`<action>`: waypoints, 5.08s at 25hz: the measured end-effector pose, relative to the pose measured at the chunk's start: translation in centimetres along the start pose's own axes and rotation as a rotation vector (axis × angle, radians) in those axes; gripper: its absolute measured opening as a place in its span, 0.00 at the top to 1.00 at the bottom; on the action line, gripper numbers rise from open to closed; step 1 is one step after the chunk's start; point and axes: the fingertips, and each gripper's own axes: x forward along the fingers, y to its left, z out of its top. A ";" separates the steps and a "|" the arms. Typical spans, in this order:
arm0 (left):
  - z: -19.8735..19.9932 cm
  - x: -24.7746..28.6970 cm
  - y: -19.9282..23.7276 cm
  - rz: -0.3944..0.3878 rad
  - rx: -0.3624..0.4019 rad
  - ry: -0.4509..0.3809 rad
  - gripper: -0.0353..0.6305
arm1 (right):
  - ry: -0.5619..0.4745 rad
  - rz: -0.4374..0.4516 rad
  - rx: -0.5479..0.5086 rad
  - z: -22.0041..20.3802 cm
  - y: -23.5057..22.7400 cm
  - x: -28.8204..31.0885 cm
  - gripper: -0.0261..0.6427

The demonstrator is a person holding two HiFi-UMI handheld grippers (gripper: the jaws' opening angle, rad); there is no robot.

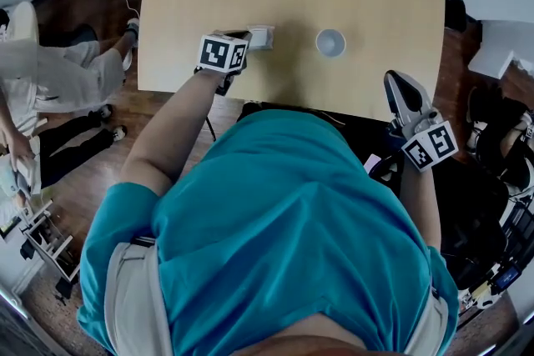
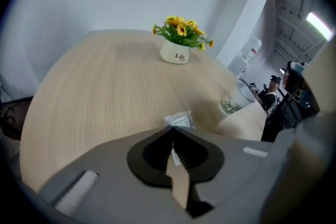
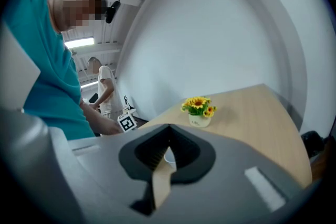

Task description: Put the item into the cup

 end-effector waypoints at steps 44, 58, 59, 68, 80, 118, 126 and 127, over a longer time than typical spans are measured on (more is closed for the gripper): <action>5.8 2.6 -21.3 -0.076 1.329 0.191 0.93 | -0.079 -0.072 0.062 -1.2 -2.5 -5.1 0.96; 3.8 6.4 -21.2 -0.116 1.307 0.235 0.93 | -0.076 -0.083 0.075 -1.8 -2.8 -5.6 0.96; 4.0 6.3 -21.4 -0.124 1.293 0.222 0.93 | -0.078 -0.083 0.075 -1.7 -2.8 -5.6 0.96; 6.1 4.2 -21.4 -0.103 1.214 0.150 0.71 | -0.100 -0.067 0.069 -1.0 -3.3 -5.8 0.96; 9.2 -8.8 -23.6 -0.311 0.664 -0.287 0.74 | -0.131 0.049 0.021 1.4 -3.3 -6.3 0.96; -18.6 -40.7 -21.0 -0.367 0.310 -0.831 0.94 | -0.218 0.059 -0.180 -2.1 31.2 -19.2 0.96; -21.8 -38.8 -30.6 -0.332 0.254 -0.835 0.94 | -0.197 0.134 -0.139 -7.7 30.4 -26.5 0.96; -22.1 -39.1 -30.7 -0.315 0.264 -0.839 0.94 | -0.203 0.134 -0.133 -7.8 30.5 -26.9 0.96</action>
